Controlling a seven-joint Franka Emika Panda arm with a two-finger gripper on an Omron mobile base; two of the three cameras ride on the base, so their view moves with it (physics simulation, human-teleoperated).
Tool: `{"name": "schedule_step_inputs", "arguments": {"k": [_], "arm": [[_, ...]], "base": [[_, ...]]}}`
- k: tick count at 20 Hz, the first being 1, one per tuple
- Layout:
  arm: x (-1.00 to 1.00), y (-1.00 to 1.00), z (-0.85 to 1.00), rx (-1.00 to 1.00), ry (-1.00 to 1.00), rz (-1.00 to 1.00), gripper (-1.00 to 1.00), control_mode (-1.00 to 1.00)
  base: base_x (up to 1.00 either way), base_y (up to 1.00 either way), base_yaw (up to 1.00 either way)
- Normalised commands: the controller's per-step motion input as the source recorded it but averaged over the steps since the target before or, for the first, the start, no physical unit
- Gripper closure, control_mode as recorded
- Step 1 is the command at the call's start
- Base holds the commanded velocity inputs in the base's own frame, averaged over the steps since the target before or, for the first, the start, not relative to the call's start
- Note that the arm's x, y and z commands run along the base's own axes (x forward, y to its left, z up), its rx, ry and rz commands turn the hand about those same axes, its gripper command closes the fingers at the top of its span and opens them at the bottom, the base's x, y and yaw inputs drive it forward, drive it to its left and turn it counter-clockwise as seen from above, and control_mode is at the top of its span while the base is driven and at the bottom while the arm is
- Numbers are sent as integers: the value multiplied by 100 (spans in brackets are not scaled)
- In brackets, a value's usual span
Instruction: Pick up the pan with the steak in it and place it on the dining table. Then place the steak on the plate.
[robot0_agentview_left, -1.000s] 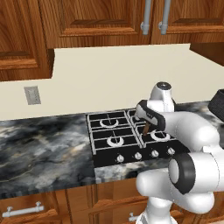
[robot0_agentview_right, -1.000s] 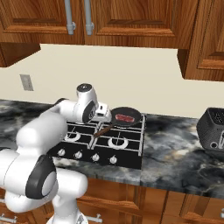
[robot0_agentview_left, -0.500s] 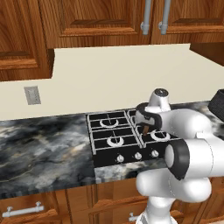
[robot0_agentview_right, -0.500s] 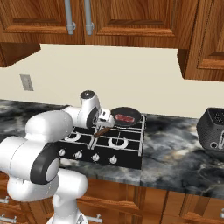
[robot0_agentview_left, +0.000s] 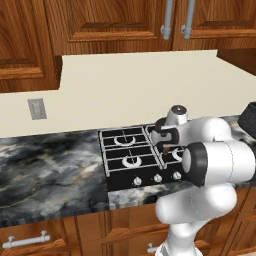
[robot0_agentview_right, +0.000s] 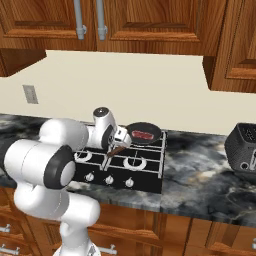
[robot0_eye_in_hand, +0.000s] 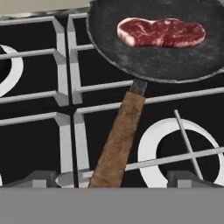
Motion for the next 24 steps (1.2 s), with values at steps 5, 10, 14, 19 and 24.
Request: {"name": "schedule_step_inputs", "arguments": {"k": [5,10,14,19,24], "arm": [[13,-16,-38,2,0,-3,-100,-100],[9,-12,-28,2,0,-3,-100,-100],[8,-1,-15,1,0,-3,-100,-100],[9,0,-5,0,0,-1,-100,-100],[11,2,-5,0,0,-1,-100,-100]], "base": [[0,0,0],[0,0,0],[0,0,0],[0,0,0],[0,0,0]]}}
